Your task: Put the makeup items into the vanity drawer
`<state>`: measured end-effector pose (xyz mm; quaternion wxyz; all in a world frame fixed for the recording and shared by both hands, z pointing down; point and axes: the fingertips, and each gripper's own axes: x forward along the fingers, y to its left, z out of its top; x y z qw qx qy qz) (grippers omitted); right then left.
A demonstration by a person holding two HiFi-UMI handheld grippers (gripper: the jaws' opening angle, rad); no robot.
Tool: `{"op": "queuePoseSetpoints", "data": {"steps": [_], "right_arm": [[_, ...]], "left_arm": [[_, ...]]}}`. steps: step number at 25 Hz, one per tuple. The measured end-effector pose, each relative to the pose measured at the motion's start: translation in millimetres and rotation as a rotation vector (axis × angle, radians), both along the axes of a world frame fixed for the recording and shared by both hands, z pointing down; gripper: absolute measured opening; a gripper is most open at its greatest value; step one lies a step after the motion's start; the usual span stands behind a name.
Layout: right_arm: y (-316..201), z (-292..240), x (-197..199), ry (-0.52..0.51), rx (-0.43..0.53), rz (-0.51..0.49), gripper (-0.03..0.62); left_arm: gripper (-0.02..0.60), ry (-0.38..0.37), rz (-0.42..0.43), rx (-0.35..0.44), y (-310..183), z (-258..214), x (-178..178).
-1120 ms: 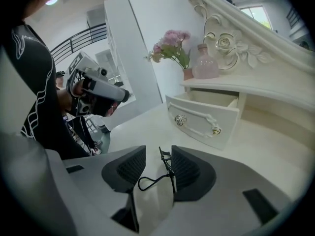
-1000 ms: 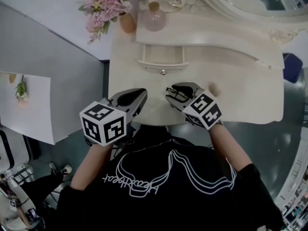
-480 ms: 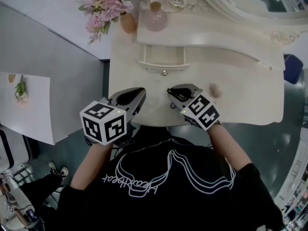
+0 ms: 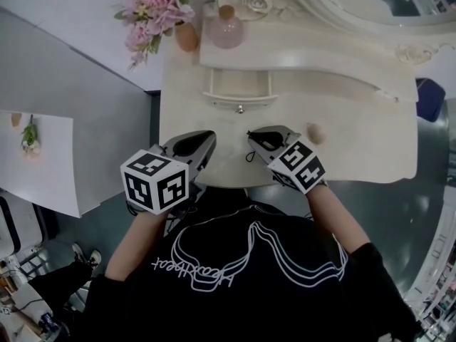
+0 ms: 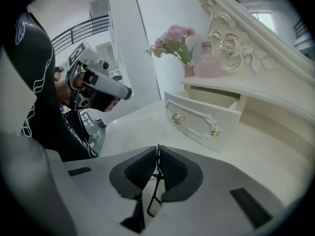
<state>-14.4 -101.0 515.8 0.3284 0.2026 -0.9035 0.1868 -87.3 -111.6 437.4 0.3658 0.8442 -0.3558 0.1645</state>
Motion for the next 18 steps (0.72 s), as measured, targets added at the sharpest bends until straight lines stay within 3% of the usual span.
{"op": "queuePoseSetpoints", "data": {"steps": [9, 18], "right_arm": [[-5, -34, 1, -0.085, 0.001, 0.028, 0.026], [-18, -87, -4, -0.136, 0.077, 0.007, 0.026]], "left_arm": [[0.003, 0.001, 0.013, 0.014, -4, -10, 6], [0.003, 0.023, 0.001, 0.032, -13, -23, 5]]}}
